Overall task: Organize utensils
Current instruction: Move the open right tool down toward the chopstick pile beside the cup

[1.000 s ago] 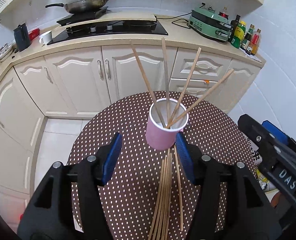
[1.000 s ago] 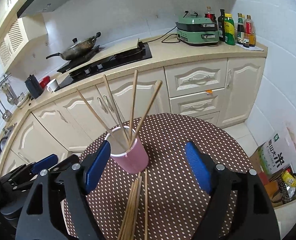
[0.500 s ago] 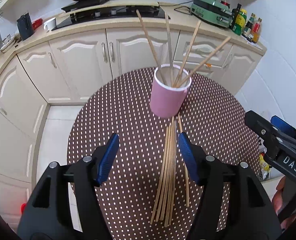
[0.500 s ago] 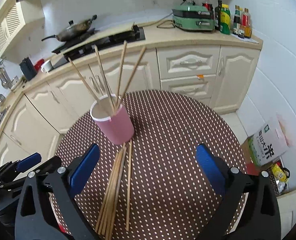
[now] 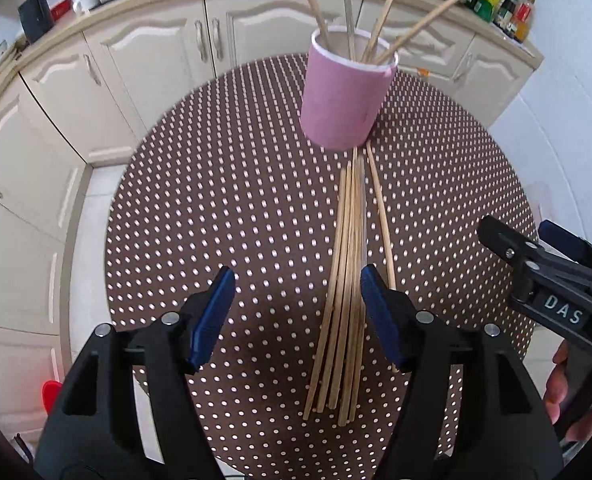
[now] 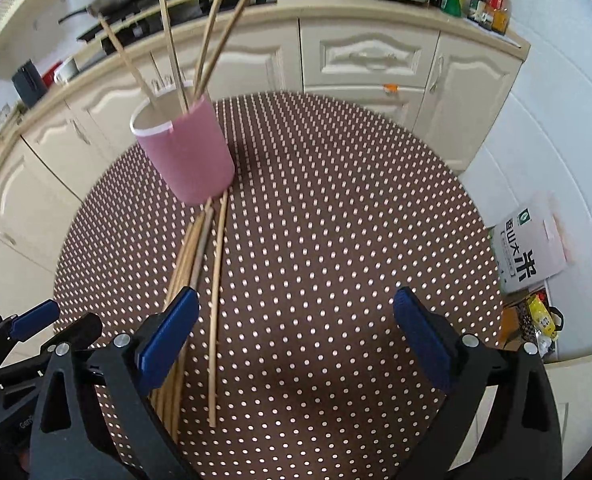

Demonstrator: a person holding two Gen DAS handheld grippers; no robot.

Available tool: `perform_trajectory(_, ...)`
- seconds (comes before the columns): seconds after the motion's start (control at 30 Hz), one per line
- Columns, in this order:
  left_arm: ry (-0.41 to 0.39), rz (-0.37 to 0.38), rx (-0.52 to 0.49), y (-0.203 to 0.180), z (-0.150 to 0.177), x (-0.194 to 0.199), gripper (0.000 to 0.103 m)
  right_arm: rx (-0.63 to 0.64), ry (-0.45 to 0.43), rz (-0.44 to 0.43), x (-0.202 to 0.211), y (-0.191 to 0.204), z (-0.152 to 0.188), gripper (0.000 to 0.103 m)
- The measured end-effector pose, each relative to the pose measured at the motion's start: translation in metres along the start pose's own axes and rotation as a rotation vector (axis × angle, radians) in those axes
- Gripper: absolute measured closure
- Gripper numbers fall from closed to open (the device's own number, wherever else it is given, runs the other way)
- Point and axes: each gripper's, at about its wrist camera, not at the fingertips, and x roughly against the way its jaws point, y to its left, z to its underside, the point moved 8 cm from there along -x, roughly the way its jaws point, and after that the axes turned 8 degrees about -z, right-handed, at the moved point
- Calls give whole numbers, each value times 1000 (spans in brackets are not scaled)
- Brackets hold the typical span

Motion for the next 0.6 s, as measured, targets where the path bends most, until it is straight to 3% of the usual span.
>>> perform_trajectory(0.3,105,-13,-21,3,19,-35,38,17,145,-6,-46,8,14,9)
perform_trajectory(0.6,187,14,-20,4,17,-65,38,57,214,50,-81,13,10,9)
